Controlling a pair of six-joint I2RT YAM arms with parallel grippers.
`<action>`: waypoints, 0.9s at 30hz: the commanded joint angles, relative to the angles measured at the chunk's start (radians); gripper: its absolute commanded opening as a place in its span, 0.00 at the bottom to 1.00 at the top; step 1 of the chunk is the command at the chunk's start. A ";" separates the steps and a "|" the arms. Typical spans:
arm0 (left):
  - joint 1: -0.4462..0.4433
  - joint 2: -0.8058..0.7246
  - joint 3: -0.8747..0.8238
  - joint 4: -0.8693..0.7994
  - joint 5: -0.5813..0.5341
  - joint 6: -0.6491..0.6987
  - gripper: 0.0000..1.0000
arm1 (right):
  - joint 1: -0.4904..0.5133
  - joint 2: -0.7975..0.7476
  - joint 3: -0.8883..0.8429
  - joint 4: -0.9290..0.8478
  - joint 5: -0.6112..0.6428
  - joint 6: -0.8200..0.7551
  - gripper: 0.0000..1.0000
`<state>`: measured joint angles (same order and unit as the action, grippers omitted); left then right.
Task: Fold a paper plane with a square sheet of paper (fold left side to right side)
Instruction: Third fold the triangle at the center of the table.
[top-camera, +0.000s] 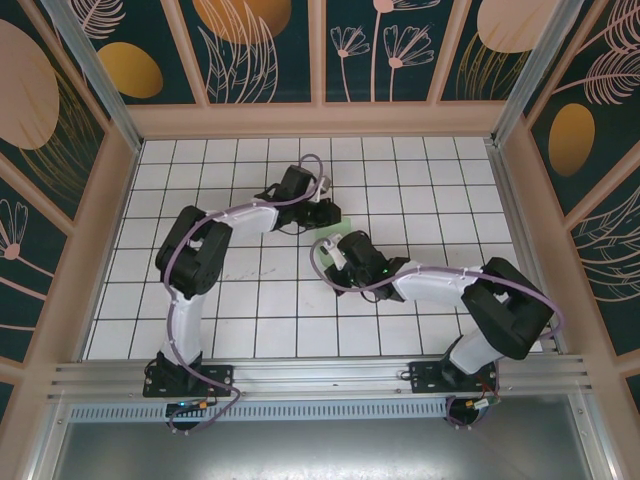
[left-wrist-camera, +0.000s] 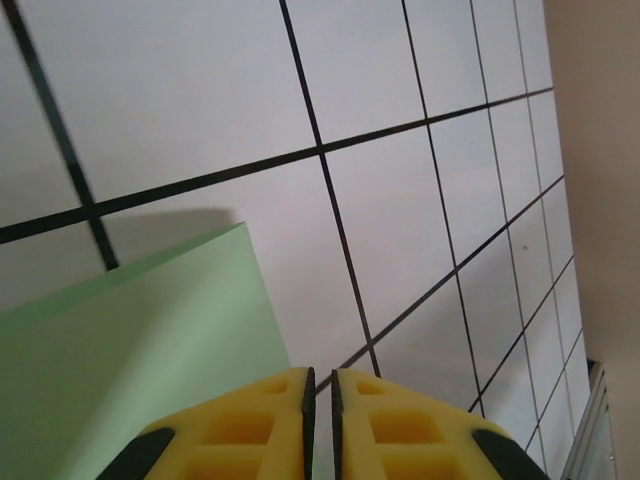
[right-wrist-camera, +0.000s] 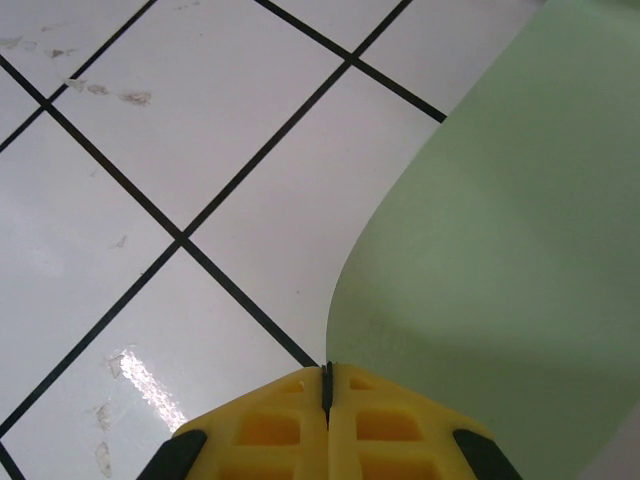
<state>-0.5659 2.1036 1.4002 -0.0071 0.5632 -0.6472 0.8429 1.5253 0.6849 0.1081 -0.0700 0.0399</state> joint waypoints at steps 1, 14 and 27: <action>-0.011 0.061 0.053 -0.076 0.050 0.064 0.16 | -0.020 0.018 0.024 0.009 -0.047 0.032 0.00; -0.011 0.163 0.066 -0.131 0.043 0.090 0.14 | -0.086 0.074 0.070 -0.044 -0.019 0.086 0.00; -0.011 0.166 0.057 -0.127 0.037 0.086 0.12 | -0.145 0.124 0.118 -0.103 0.045 0.125 0.00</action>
<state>-0.5732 2.2314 1.4570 -0.0864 0.6029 -0.5789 0.7055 1.6363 0.7731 0.0364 -0.0490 0.1413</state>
